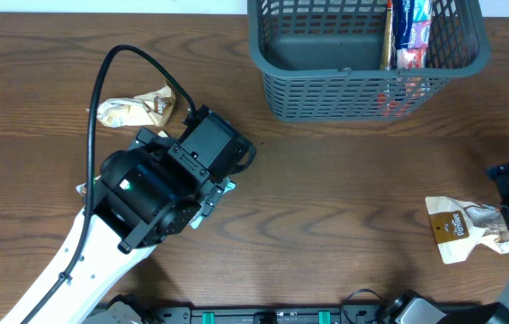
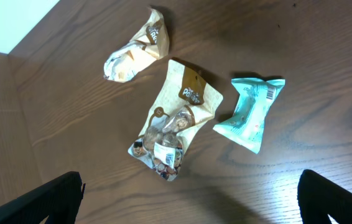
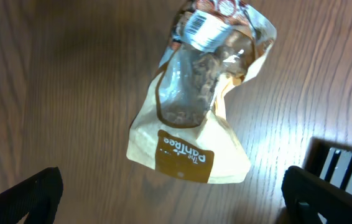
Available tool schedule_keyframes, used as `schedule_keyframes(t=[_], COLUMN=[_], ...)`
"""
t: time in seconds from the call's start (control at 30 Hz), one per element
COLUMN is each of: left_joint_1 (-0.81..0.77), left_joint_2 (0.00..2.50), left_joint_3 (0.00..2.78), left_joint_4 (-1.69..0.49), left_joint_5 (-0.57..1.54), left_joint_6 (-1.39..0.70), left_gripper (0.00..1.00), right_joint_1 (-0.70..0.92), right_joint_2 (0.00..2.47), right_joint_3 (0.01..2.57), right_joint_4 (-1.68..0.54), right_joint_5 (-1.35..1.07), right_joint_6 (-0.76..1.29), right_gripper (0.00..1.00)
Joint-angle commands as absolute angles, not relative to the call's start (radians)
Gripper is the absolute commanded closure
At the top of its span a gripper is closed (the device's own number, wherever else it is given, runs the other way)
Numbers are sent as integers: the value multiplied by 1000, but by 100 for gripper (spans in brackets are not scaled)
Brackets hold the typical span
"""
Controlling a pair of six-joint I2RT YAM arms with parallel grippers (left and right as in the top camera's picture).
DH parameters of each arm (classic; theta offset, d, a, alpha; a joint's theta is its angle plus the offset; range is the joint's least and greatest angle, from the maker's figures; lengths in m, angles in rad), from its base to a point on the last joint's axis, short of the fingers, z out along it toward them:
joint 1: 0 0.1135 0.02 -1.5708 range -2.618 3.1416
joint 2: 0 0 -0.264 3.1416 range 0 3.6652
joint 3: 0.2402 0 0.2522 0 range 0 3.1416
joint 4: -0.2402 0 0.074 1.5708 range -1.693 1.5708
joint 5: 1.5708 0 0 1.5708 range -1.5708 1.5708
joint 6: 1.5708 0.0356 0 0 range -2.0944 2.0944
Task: Pack container
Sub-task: 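Lower the right gripper and grasp the dried-mushroom bag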
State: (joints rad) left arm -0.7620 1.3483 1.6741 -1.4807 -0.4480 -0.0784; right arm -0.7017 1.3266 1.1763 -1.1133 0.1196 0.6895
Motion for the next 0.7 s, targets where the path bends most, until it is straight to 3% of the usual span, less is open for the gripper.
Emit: schedule_keyframes(t=[0.0, 0.3, 0.67], left_joint_1=[-758, -758, -758], left_joint_2=[1352, 1352, 1352], left_joint_3=[1678, 1678, 1678], left_joint_4=[-1480, -1476, -1457], left_joint_5=[-453, -452, -452], left_joint_6=[-87, -88, -88], left_gripper=[1, 1, 1], right_joint_1=[-781, -978, -980], right_joint_2=[1315, 1359, 1454], right_joint_3=[1170, 1137, 946], right_joint_4=[-1097, -1039, -830], right_joint_5=[51, -39, -159], right_joint_6=[691, 621, 597], right_gripper=[1, 1, 1])
